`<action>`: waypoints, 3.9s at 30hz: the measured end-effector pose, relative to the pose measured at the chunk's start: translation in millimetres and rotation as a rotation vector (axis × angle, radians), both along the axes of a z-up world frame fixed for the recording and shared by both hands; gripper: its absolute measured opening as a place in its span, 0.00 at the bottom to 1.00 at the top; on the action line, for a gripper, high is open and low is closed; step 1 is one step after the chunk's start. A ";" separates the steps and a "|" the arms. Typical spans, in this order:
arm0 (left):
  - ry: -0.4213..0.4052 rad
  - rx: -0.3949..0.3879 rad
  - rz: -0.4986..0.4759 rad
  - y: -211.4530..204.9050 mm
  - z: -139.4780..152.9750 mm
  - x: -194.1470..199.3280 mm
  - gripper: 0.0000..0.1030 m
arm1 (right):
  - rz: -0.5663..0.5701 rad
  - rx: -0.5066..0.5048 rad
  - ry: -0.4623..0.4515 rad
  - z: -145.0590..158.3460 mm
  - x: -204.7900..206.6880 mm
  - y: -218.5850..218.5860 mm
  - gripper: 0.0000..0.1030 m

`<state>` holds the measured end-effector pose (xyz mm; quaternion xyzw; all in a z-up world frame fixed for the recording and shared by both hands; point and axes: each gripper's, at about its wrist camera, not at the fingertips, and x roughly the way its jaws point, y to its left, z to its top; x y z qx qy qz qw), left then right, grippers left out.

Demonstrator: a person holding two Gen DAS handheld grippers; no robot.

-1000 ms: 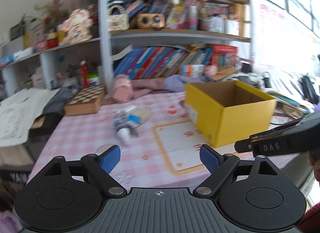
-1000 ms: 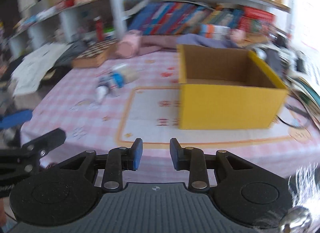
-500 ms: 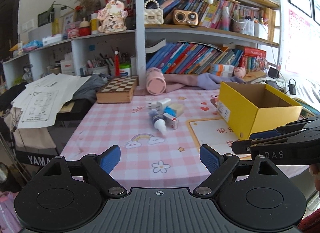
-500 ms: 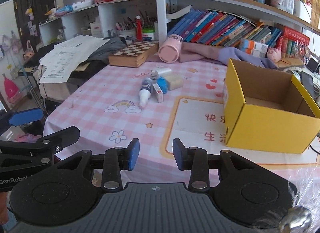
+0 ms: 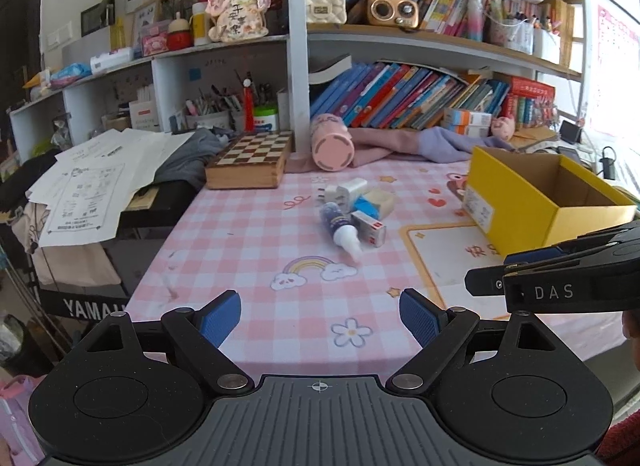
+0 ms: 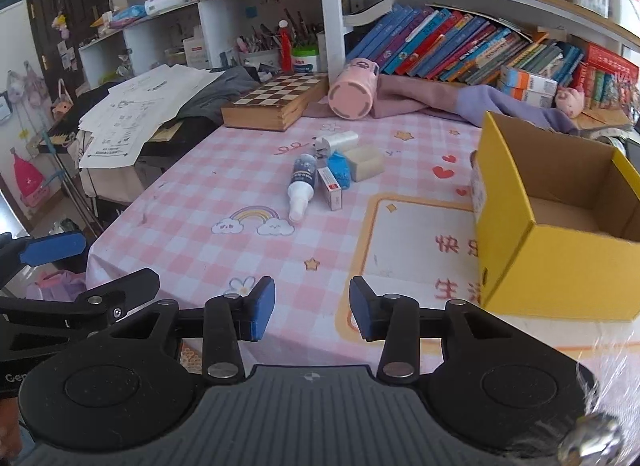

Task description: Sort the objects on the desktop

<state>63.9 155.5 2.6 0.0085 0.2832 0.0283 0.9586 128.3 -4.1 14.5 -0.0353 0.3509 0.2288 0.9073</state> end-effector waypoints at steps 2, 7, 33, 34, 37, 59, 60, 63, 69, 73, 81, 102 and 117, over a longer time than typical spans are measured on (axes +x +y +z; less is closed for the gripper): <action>0.006 0.004 -0.001 2.3 -1.0 11.2 0.86 | 0.002 0.002 0.001 -0.2 12.4 3.0 0.38; 0.021 0.004 -0.007 6.6 -4.2 40.3 0.86 | 0.006 0.003 0.013 -1.1 48.1 10.4 0.38; 0.191 -0.021 -0.012 19.5 -38.3 152.0 0.86 | 0.110 -0.156 0.168 -60.9 223.9 80.4 0.35; 0.197 -0.023 -0.016 19.0 -40.0 155.1 0.86 | 0.117 -0.162 0.173 -63.8 227.6 82.7 0.34; 0.212 -0.029 -0.029 17.7 -44.4 164.8 0.86 | 0.137 -0.167 0.194 -70.9 236.5 86.8 0.23; 0.280 -0.117 -0.053 10.9 -76.6 261.3 0.47 | -0.018 -0.075 0.177 -26.5 214.5 10.3 0.13; 0.292 -0.112 -0.055 10.0 -78.4 264.1 0.44 | -0.023 -0.072 0.178 -26.6 213.9 8.5 0.13; 0.312 -0.099 -0.062 7.1 -84.3 268.3 0.42 | -0.031 -0.066 0.184 -27.2 213.4 5.6 0.13; 0.316 -0.095 -0.062 7.1 -81.4 261.6 0.30 | -0.024 -0.060 0.175 -26.0 209.6 4.5 0.13; 0.301 -0.117 -0.044 11.9 -73.1 249.3 0.30 | -0.018 -0.051 0.165 -23.1 205.5 4.6 0.13; 0.228 -0.187 -0.037 17.2 -39.1 214.2 0.30 | -0.004 -0.023 0.128 -11.0 190.2 3.9 0.13; 0.122 -0.271 -0.093 15.2 7.3 121.4 0.30 | 0.025 0.018 0.050 15.8 106.5 -4.7 0.13; 0.127 -0.306 -0.152 -1.4 9.4 34.9 0.30 | -0.033 0.027 0.053 16.1 4.6 -27.9 0.13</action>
